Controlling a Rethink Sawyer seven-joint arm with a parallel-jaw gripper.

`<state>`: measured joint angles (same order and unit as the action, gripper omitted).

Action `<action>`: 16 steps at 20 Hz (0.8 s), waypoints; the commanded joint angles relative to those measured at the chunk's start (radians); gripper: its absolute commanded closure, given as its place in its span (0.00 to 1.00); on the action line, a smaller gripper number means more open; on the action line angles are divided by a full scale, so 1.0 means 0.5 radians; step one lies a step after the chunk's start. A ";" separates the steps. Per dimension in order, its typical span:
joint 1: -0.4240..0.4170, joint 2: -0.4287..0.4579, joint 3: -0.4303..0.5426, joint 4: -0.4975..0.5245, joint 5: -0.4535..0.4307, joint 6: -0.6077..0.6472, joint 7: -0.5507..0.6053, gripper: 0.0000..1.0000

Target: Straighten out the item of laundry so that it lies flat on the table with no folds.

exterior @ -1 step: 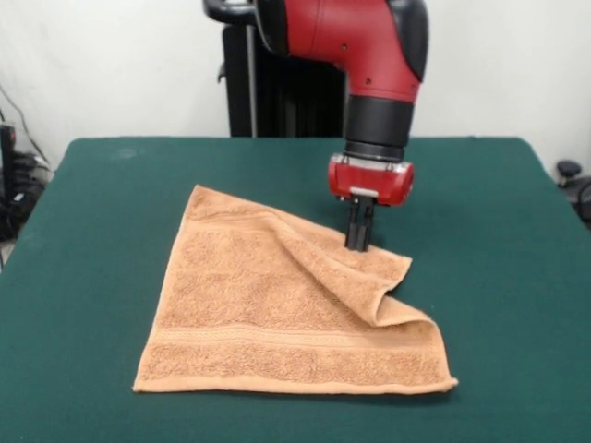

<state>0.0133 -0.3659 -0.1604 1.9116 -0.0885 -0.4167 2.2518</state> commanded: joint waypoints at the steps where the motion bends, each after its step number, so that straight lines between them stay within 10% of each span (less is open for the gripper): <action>1: -0.086 0.143 0.176 0.377 -0.135 0.310 0.231 1.00; 16: -0.387 -0.050 0.235 0.526 -0.507 0.402 0.128 1.00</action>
<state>-0.1646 -0.4093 -0.1542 2.1036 -0.2975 -0.3641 2.2518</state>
